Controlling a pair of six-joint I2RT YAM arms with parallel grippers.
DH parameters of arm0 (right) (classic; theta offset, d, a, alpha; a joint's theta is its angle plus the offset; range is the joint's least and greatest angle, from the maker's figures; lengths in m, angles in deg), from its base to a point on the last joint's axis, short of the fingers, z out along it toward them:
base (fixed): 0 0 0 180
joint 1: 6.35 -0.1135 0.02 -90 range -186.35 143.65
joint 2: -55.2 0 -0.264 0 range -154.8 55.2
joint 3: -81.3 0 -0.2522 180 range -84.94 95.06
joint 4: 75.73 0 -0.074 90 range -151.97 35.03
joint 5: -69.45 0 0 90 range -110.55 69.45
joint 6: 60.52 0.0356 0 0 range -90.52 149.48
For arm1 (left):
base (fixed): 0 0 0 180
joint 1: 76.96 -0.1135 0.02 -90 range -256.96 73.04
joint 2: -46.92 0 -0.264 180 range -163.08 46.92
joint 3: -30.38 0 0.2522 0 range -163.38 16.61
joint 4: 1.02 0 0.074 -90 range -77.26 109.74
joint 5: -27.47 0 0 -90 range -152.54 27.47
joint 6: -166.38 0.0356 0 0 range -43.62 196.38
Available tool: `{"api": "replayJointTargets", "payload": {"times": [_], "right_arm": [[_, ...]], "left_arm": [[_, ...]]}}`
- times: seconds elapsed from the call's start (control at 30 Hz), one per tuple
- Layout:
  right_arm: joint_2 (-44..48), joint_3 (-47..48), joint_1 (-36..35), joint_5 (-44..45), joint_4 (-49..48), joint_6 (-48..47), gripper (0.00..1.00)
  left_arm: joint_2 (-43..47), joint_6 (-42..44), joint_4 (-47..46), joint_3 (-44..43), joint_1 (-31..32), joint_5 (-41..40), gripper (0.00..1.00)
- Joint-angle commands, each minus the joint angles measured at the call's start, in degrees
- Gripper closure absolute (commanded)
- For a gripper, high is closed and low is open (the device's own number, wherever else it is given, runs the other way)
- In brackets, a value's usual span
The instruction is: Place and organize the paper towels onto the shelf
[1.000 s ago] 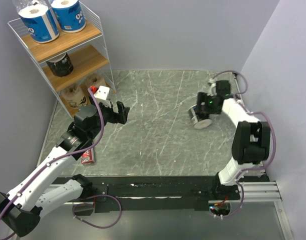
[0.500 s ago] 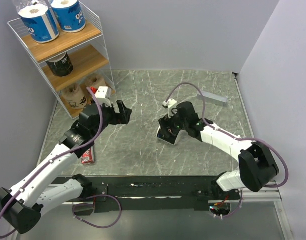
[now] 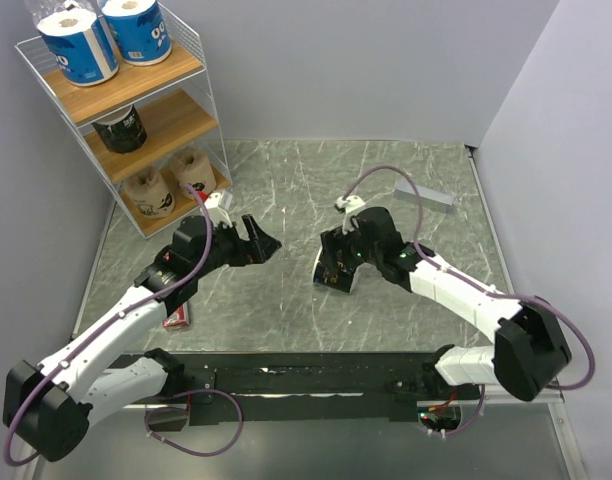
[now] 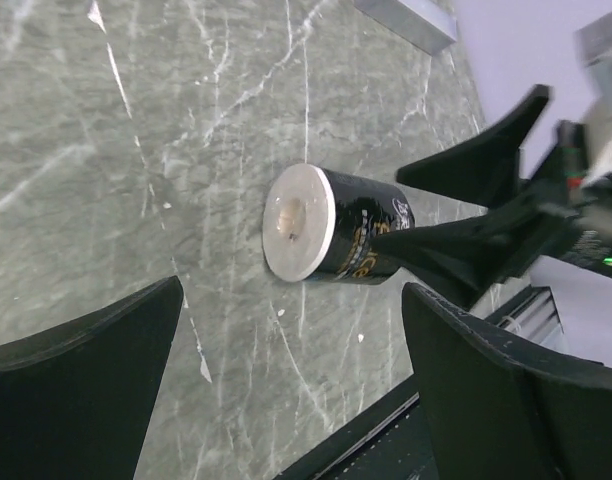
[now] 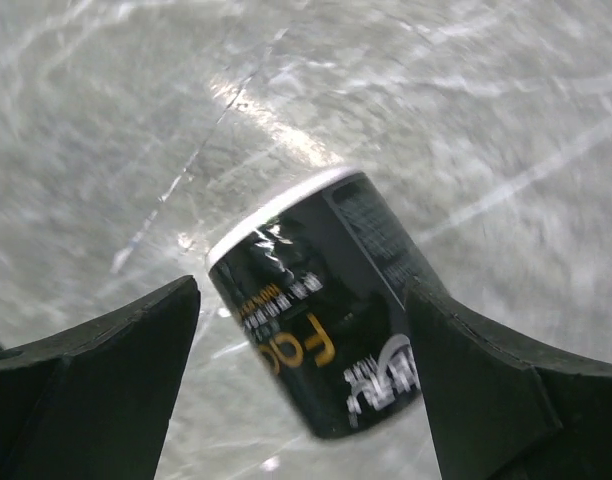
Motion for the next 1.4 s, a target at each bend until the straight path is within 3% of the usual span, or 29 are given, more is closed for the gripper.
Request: {"api": "replayJointTargets", "payload": {"times": [0.0,0.17,0.4,0.53,0.63,0.73,0.97,1.37], "right_arm": [[5.3,2.4,0.2,8.2,6.4,16.1,0.09],[11.8,-3.4,0.8,7.4,5.3,23.1,0.06],[23.1,-12.6,5.6,0.8,0.0,24.6,0.04],[26.4,-17.5,7.5,-3.7,-4.0,28.0,0.04],[28.6,-21.9,8.4,-6.7,-9.5,30.4,0.04],[28.6,-24.2,9.6,-8.6,-12.7,30.2,0.03],[26.1,-28.6,14.4,-14.9,-21.2,31.1,0.03],[16.7,-34.0,14.5,-21.0,-38.1,35.3,0.05]], "left_arm": [[-3.8,-1.5,-4.7,-1.7,-0.5,3.6,0.03],[-6.9,3.6,1.9,-8.2,-0.6,4.2,0.04],[-6.4,15.0,8.3,-16.2,-1.2,2.1,0.04],[-7.0,19.9,10.4,-17.5,-1.2,-2.5,0.04],[-6.1,20.0,6.8,-13.4,-1.1,-1.0,0.04],[-4.6,20.8,3.6,-7.7,-1.1,0.9,0.04],[-2.5,22.0,5.0,-8.1,-0.2,-4.9,0.04],[-0.8,22.7,5.5,-7.5,-0.1,-9.3,0.04]]}}
